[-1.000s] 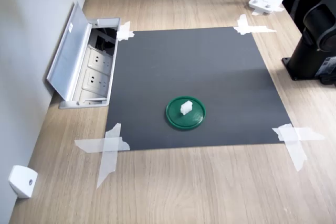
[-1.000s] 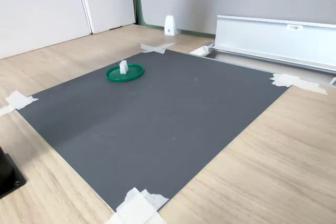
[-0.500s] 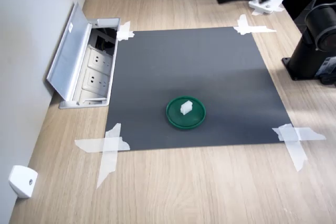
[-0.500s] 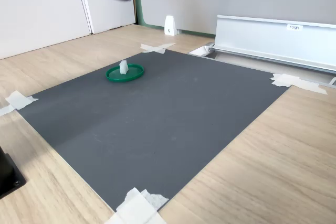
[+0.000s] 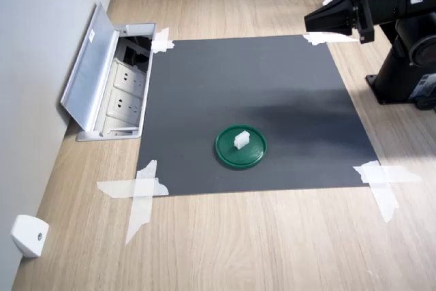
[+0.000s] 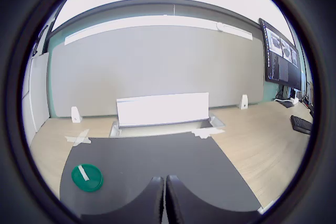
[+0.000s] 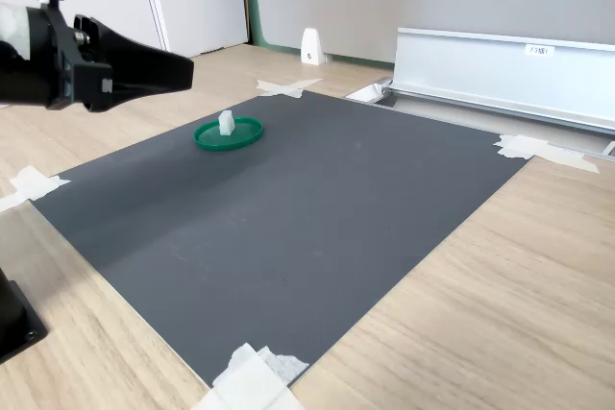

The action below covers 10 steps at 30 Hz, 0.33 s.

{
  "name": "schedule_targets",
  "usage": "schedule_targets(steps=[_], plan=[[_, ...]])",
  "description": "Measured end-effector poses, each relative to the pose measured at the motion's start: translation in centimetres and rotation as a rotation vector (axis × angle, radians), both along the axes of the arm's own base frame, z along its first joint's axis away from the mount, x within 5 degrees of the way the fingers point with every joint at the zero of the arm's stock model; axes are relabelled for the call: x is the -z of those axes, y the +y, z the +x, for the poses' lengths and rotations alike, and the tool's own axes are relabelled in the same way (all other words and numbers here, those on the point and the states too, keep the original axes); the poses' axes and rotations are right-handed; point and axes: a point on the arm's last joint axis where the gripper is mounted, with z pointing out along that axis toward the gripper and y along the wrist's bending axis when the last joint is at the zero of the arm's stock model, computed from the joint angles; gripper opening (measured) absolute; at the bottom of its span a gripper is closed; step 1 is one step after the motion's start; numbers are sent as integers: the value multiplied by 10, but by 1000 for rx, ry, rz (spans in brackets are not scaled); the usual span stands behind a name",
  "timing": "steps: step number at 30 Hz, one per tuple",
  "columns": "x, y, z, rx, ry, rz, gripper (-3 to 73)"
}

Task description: Grasp a white terminal and put it on the green lid.

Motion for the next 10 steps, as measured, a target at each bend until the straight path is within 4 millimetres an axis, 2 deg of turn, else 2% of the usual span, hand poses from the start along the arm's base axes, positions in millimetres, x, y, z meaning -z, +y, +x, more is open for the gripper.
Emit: schedule_targets(steps=[5,10], plan=[[11,0,-2,0,-7,-1,-8],[13,0,-3,1,6,1,-8]])
